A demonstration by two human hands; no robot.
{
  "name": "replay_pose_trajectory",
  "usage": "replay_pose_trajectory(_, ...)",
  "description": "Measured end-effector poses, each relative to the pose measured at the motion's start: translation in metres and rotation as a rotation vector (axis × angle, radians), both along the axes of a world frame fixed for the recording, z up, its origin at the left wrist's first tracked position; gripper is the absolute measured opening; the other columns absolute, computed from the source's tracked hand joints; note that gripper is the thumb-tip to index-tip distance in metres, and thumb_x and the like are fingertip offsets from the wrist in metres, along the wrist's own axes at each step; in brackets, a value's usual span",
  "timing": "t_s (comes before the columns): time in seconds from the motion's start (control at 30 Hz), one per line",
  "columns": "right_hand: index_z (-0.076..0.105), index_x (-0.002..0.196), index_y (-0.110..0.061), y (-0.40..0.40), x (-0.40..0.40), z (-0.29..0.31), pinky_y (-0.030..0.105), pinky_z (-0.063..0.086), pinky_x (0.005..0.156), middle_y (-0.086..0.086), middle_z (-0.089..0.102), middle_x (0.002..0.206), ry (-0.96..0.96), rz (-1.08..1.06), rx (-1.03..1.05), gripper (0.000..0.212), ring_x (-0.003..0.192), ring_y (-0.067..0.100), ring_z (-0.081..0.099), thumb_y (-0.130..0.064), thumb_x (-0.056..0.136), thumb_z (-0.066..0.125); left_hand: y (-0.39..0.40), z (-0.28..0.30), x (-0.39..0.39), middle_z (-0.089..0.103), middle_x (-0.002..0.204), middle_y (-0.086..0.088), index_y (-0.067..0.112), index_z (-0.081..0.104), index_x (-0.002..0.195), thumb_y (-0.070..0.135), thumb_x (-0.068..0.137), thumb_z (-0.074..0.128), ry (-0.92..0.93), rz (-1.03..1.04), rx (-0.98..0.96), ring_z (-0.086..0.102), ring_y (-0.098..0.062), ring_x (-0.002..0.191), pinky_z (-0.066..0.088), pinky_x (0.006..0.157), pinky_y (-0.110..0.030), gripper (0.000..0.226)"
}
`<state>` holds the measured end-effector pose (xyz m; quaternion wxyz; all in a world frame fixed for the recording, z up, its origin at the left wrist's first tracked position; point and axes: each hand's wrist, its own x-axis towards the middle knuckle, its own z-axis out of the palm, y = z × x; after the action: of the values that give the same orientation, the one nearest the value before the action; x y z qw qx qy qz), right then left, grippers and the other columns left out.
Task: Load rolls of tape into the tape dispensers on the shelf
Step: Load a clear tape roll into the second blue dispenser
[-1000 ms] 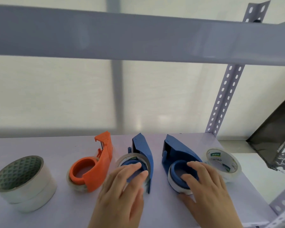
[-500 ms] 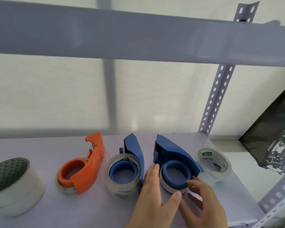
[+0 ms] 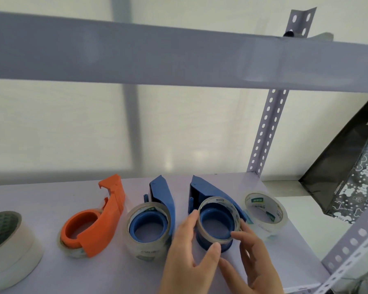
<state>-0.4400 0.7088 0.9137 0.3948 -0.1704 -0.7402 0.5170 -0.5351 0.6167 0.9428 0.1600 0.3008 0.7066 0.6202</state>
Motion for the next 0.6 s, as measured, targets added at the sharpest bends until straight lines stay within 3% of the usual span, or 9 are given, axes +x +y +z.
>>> replay_pose_trajectory(0.07,0.059,0.1,-0.034,0.009,-0.004,0.009,0.015,0.041,0.1,-0.012,0.06,0.129,0.001,0.093,0.054,0.054,0.123,-0.003,0.051,-0.001,0.061,0.076,-0.003,0.005,0.002,0.045,0.134,0.031,0.054,0.041,0.12,0.046,0.062,0.06,0.016,0.033,0.087,0.04,0.015,0.124,0.037,0.109,-0.017,0.062)
replay_pose_trajectory(0.13,0.06,0.092,-0.022,0.018,-0.002,0.024,0.01,0.046,0.084,-0.012,0.072,0.099,-0.061,0.228,0.105,0.042,0.096,-0.014,0.062,0.016,0.074,0.064,-0.009,0.011,0.002,0.048,0.133,0.031,0.052,0.049,0.122,0.042,0.065,0.061,0.064,0.082,0.177,0.045,0.009,0.125,0.041,0.105,-0.017,0.059)
replay_pose_trajectory(0.17,0.061,0.088,-0.021,0.015,-0.003,0.031,0.011,0.046,0.079,-0.017,0.074,0.085,-0.065,0.198,0.095,0.038,0.091,-0.013,0.063,0.016,0.079,0.059,-0.014,0.017,0.001,0.048,0.132,0.031,0.052,0.049,0.123,0.041,0.066,0.062,0.085,0.101,0.213,0.047,0.006,0.125,0.042,0.102,-0.015,0.059)
replay_pose_trajectory(0.23,0.063,0.097,-0.035,0.006,-0.015,0.045,0.012,0.046,0.09,-0.026,0.07,0.101,0.071,0.265,0.149,0.043,0.109,-0.002,0.06,-0.004,0.068,0.071,-0.024,0.026,-0.005,0.051,0.131,0.026,0.046,0.05,0.124,0.041,0.068,0.062,0.118,0.149,0.279,0.051,0.003,0.122,0.043,0.095,-0.01,0.058)
replay_pose_trajectory(0.3,0.057,0.106,-0.05,-0.013,-0.029,0.045,0.019,0.04,0.103,-0.029,0.059,0.119,0.108,0.189,0.202,0.062,0.123,0.007,0.053,-0.021,0.055,0.077,-0.038,0.038,-0.011,0.056,0.127,0.015,0.037,0.053,0.126,0.041,0.069,0.06,0.129,0.235,0.332,0.057,0.0,0.117,0.045,0.088,-0.006,0.058)
replay_pose_trajectory(0.37,0.053,0.111,-0.048,-0.036,-0.042,0.044,0.025,0.041,0.104,-0.023,0.054,0.122,0.165,0.237,0.208,0.061,0.127,0.012,0.05,-0.034,0.06,0.082,-0.058,0.049,-0.017,0.058,0.126,0.009,0.036,0.054,0.127,0.044,0.072,0.057,0.153,0.337,0.368,0.059,-0.003,0.113,0.045,0.085,-0.005,0.056)
replay_pose_trajectory(0.43,0.051,0.116,-0.044,-0.059,-0.059,0.056,0.035,0.046,0.101,-0.019,0.051,0.123,0.218,0.291,0.224,0.054,0.125,0.016,0.052,-0.049,0.069,0.076,-0.08,0.057,-0.027,0.059,0.126,0.009,0.038,0.053,0.127,0.051,0.077,0.053,0.232,0.438,0.345,0.059,-0.008,0.113,0.047,0.089,-0.013,0.052)
replay_pose_trajectory(0.5,0.049,0.118,-0.044,-0.084,-0.074,0.064,0.046,0.048,0.096,-0.019,0.049,0.126,0.234,0.345,0.25,0.055,0.123,0.022,0.053,-0.048,0.07,0.074,-0.102,0.058,-0.048,0.061,0.12,0.016,0.044,0.056,0.119,0.048,0.078,0.048,0.243,0.562,0.33,0.058,-0.009,0.11,0.046,0.096,-0.03,0.042)
replay_pose_trajectory(0.6,0.045,0.12,-0.048,-0.118,-0.099,0.065,0.042,0.044,0.101,-0.019,0.042,0.137,0.208,0.502,0.19,0.062,0.131,0.021,0.046,-0.036,0.069,0.078,-0.131,0.063,-0.096,0.055,0.11,0.016,0.047,0.052,0.1,0.021,0.066,0.03,0.075,0.779,0.296,0.053,-0.015,0.11,0.037,0.106,-0.038,0.049)
